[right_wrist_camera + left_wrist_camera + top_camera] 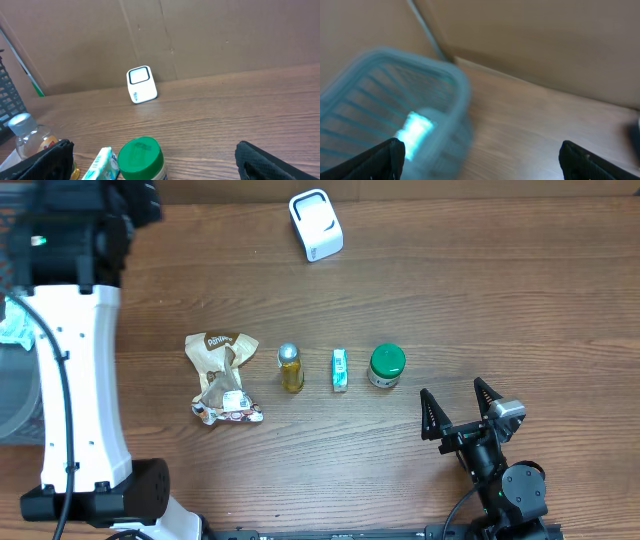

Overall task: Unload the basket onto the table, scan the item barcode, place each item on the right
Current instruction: 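Set the PanTree bag on the table left of the yellow bottle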

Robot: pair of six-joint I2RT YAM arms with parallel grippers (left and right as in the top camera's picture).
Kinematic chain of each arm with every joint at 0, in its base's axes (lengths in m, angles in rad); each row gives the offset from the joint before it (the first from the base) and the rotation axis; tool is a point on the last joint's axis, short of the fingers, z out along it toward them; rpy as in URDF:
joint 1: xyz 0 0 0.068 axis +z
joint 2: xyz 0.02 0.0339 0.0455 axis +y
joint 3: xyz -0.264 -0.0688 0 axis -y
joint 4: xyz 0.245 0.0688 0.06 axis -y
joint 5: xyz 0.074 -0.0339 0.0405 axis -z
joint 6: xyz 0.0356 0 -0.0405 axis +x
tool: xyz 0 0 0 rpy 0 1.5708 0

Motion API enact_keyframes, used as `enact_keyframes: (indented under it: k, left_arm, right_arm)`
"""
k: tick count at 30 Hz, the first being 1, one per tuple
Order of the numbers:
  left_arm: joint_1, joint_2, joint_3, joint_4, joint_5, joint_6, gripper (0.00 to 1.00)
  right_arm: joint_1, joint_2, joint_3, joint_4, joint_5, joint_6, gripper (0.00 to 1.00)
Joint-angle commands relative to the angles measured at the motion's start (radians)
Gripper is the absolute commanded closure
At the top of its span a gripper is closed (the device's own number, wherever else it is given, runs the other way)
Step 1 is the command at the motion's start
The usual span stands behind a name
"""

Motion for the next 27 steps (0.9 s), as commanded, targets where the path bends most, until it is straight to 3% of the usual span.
enact_keyframes:
  k: [1,5,13,16,27]
  left_arm:
    - [0.106,-0.002,0.014,0.037,-0.057,0.186,0.01]
    - [0.249,0.02,0.014,0.028,0.009,0.204,0.0]
    - [0.525,0.201,0.013,-0.083,0.25,0.238,0.11]
    - [0.558,0.269,0.013,-0.106,0.294,0.236,0.18]
    - [0.575,0.501,0.013,-0.103,0.278,0.232,0.28]
  right_arm:
    - [-0.004,-0.009,-0.01,0.003,-0.001,0.0,0.0]
    - [-0.004,-0.009,-0.01,0.003,-0.001,0.0,0.0]
    - [-0.004,-0.009,-0.01,0.003,-0.001,0.0,0.0]
    - [-0.004,-0.009,-0.01,0.003,-0.001,0.0,0.0]
    - [-0.004,-0.009,-0.01,0.003,-0.001,0.0,0.0]
